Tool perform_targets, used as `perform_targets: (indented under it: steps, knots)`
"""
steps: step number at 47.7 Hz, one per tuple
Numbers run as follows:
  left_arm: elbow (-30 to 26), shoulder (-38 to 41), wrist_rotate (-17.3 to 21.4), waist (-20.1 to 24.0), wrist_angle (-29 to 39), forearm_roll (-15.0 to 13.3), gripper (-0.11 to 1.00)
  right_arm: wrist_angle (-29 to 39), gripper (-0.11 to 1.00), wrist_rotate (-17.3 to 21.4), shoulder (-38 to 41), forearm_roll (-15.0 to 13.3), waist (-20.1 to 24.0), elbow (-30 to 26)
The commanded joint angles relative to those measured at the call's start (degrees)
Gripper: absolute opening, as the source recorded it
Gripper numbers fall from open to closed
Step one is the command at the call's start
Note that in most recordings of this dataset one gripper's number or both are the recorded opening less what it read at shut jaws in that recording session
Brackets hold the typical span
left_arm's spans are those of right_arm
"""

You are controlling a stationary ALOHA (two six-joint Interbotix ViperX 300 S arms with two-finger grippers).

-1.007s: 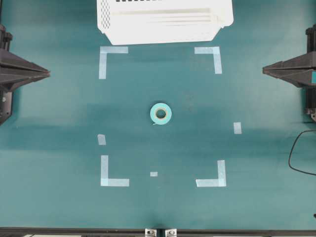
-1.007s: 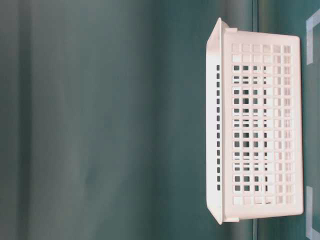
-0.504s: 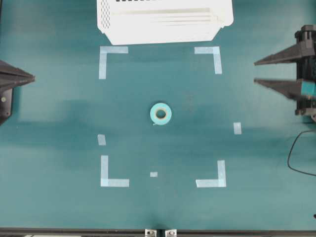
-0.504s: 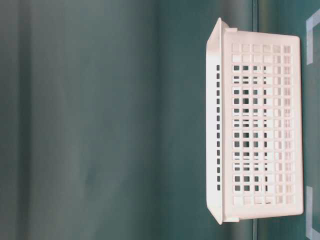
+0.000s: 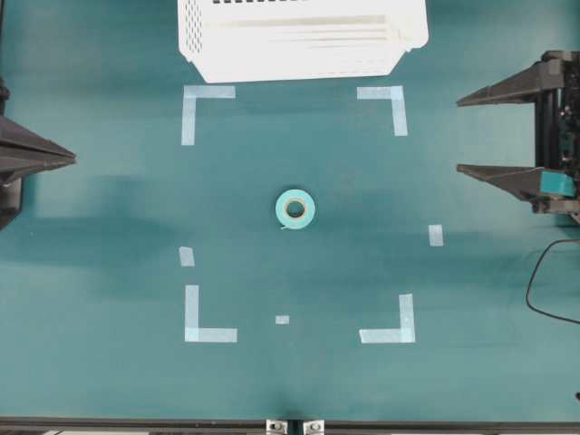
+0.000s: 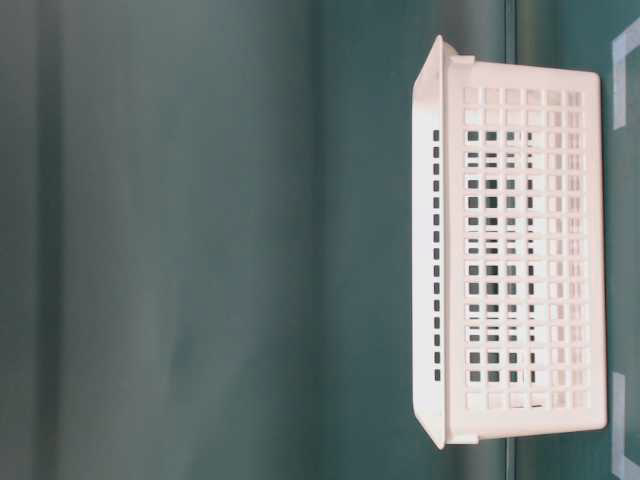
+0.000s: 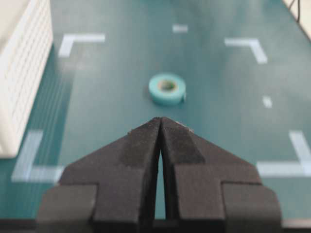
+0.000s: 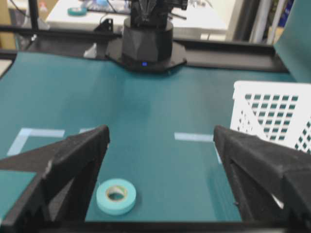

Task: Put the tape in the middle into the white basket.
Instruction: 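Move the open right gripper left toward the teal tape roll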

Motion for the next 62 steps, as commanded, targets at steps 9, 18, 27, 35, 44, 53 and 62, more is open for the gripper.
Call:
perform_targets:
  steps: [9, 18, 27, 35, 44, 53, 62]
  knots:
    - [1.58, 0.18, -0.09, -0.18, -0.35, -0.09, -0.11, -2.55, 1.0, 0.35, 6.68, -0.09, -0.18, -3.52]
    - [2.02, 0.18, -0.09, -0.18, -0.97, 0.0, -0.11, -4.75, 1.0, 0.62, 13.36, 0.0, -0.18, -5.27]
    - [2.02, 0.18, -0.09, -0.18, -0.97, -0.09, -0.11, -4.92, 1.0, 0.7, 19.86, -0.09, -0.18, -8.17]
    - [2.02, 0.18, -0.09, -0.18, -1.05, 0.0, -0.11, -4.92, 1.0, 0.7, 24.52, 0.0, -0.18, -10.55]
    - [2.02, 0.18, -0.09, -0.18, -1.05, 0.0, -0.11, -4.83, 1.0, 0.7, 29.62, 0.0, 0.0, -13.45]
    - [2.02, 0.18, -0.09, -0.09, -1.05, -0.09, -0.11, -4.83, 1.0, 1.05, 33.75, 0.0, 0.18, -15.64]
    - [2.02, 0.18, -0.09, -0.18, -1.05, -0.09, -0.11, -4.83, 1.0, 3.16, 37.09, -0.09, 0.53, -17.05]
